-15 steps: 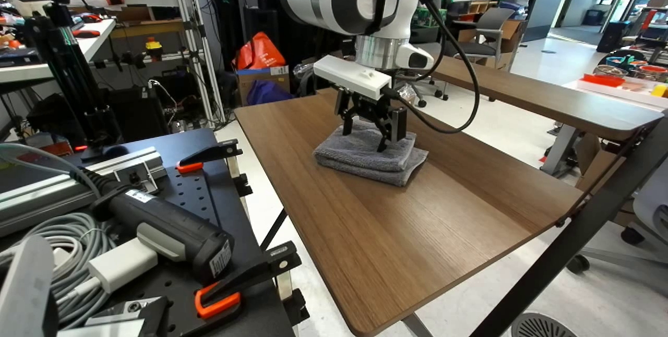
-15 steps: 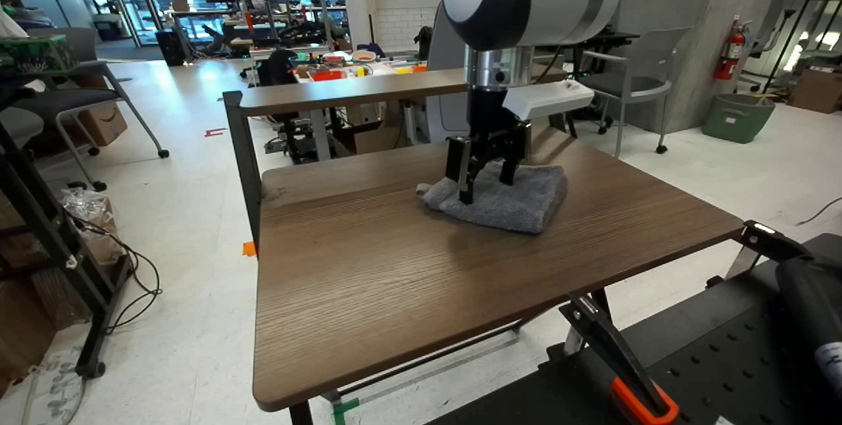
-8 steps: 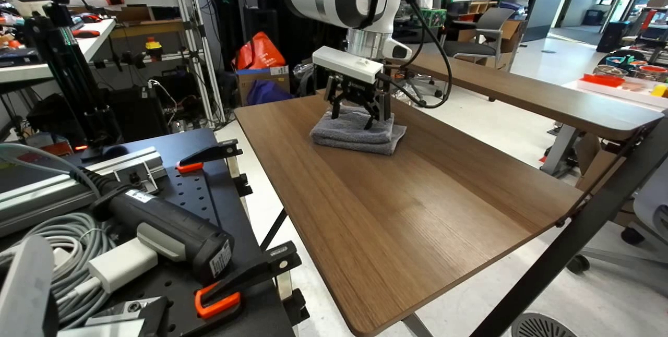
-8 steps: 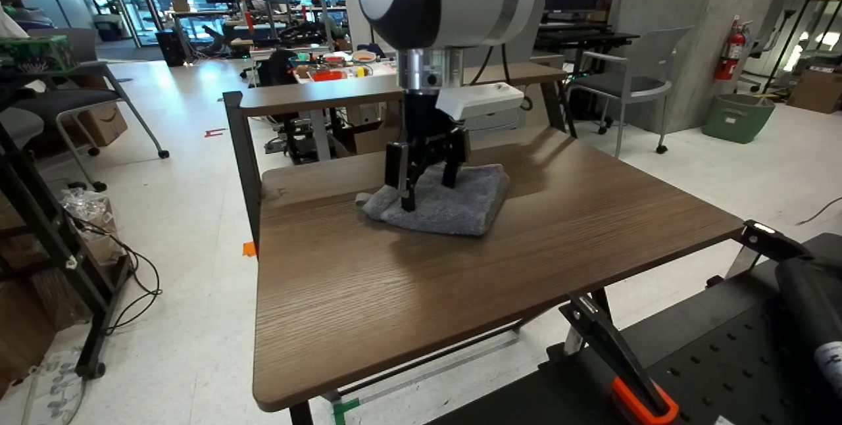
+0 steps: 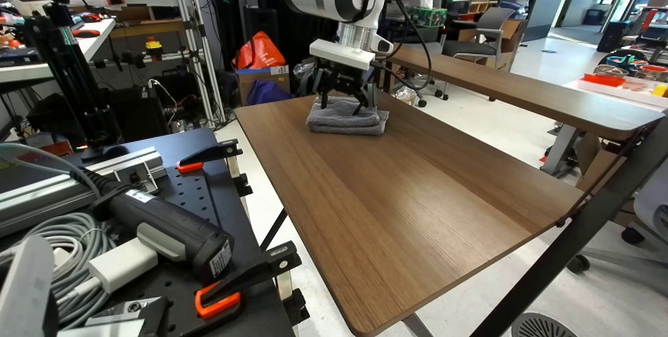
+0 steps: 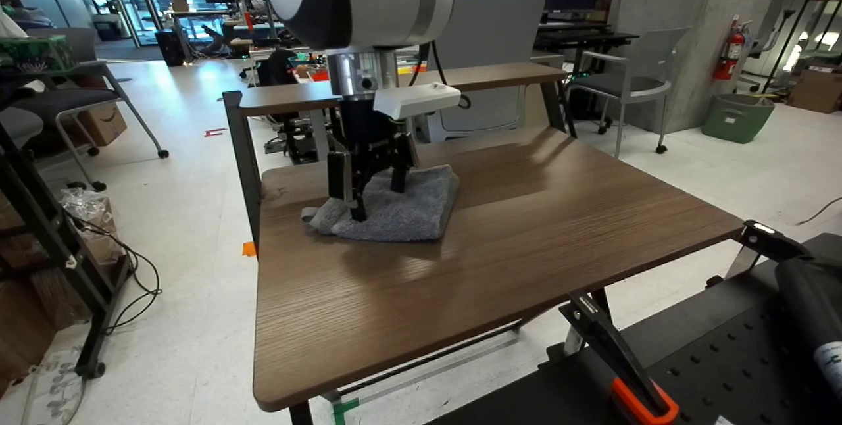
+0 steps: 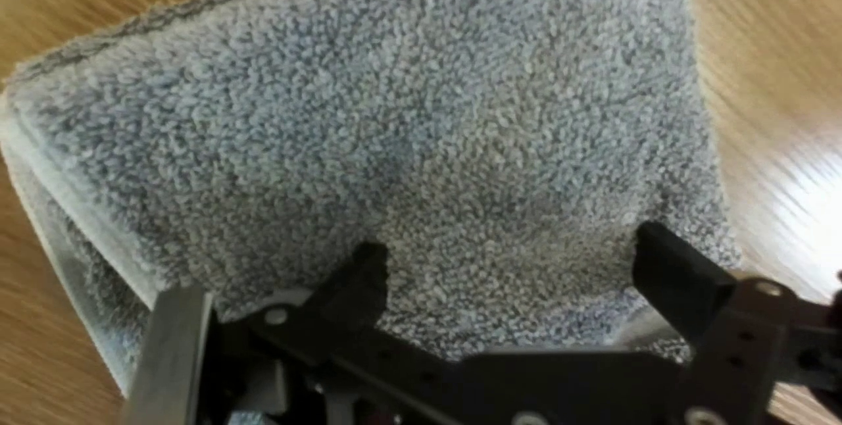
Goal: Slide the grey towel to the left
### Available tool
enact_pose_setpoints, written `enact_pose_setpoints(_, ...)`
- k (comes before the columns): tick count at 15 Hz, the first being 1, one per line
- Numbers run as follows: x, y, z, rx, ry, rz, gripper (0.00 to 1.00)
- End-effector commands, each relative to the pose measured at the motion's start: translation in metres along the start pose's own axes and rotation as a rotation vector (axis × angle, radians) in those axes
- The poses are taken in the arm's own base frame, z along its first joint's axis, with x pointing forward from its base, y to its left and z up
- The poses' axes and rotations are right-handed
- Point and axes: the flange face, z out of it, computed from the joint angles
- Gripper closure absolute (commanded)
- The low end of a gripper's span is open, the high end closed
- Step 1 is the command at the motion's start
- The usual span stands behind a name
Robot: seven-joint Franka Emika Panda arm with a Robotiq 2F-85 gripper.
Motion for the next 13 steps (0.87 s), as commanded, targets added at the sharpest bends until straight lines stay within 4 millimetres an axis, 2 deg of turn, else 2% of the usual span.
enact_pose_setpoints(1,0.019,-0.015,-0.006,-0.034,-0.012,-0.062,0.0)
enact_pose_setpoints(5,0.015,-0.032,-0.053,-0.106,0.036,-0.107,0.0)
enact_pose_setpoints(7,0.005,-0.034,-0.071,-0.133,0.035,-0.139,0.0)
enact_pose_setpoints(8,0.021,-0.031,-0.051,-0.105,0.041,-0.103,0.0)
enact_pose_setpoints(10,0.02,-0.031,-0.06,-0.111,0.048,-0.104,0.0)
enact_pose_setpoints(13,0.019,-0.031,-0.05,-0.105,0.035,-0.104,0.0)
